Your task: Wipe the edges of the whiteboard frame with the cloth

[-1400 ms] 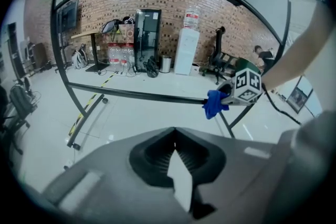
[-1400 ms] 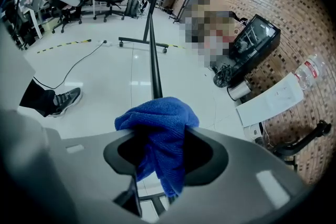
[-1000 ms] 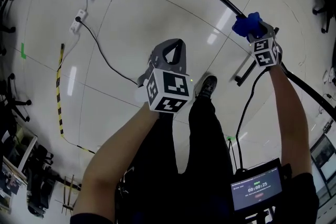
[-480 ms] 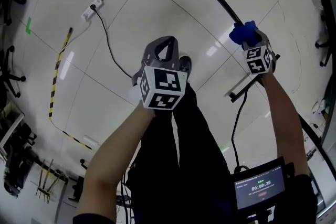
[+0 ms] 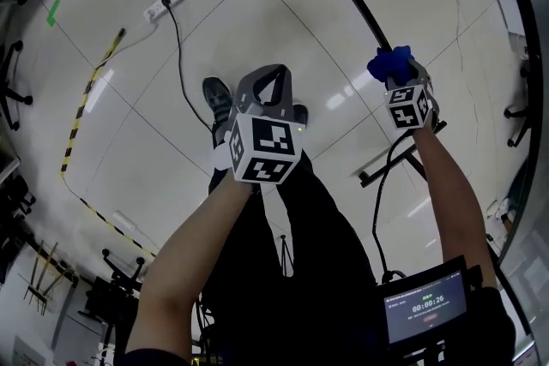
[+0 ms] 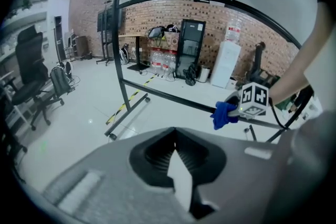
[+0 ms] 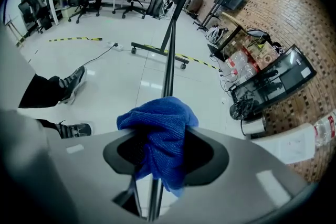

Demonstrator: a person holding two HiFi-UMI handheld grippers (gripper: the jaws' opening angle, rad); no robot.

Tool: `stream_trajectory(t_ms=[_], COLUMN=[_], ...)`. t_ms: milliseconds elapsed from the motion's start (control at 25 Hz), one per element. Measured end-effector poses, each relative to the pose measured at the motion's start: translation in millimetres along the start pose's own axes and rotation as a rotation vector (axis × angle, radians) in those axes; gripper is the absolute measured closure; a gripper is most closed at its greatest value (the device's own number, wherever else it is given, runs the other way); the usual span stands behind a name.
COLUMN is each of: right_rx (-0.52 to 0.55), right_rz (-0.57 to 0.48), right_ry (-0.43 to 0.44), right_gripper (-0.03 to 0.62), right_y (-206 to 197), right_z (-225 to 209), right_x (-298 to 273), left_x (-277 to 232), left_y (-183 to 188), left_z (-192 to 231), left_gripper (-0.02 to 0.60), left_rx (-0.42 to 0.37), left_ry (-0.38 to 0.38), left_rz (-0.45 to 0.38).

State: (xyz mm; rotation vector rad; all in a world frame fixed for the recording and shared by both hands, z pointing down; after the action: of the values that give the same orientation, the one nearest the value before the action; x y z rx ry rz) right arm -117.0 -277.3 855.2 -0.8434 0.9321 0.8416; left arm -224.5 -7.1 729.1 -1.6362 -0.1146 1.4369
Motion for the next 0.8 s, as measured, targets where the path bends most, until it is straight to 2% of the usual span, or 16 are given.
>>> stream_trajectory(t_ms=[200, 480, 800], right_rx=[0.064, 0.057, 0.088], right_rz=[0.014, 0.010, 0.032], right_ry=[0.036, 0.005, 0.018], right_gripper=[0.399, 0.399, 0.398], right_y=[30, 61, 91], right_z=[-2, -9, -15], right_x=[-9, -18, -27], left_x=[0, -9, -17], left_y=[-3, -1, 12], left_z=[21, 54, 89], left_gripper=[0.578, 0.578, 0.578], left_rx=[0.033, 0.064, 0.092], left_ry=[0.006, 0.008, -0.001], left_rz=[0.000, 0.004, -0.004])
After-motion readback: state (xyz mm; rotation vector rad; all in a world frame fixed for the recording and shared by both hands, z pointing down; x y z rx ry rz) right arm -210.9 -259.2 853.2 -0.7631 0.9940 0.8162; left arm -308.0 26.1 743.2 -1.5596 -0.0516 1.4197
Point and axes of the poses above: the fingertips, and each gripper's own axes: x backward along the fingers, z to its left, y out of its top, the point moved 1 cm from there along x, backward along the fingers
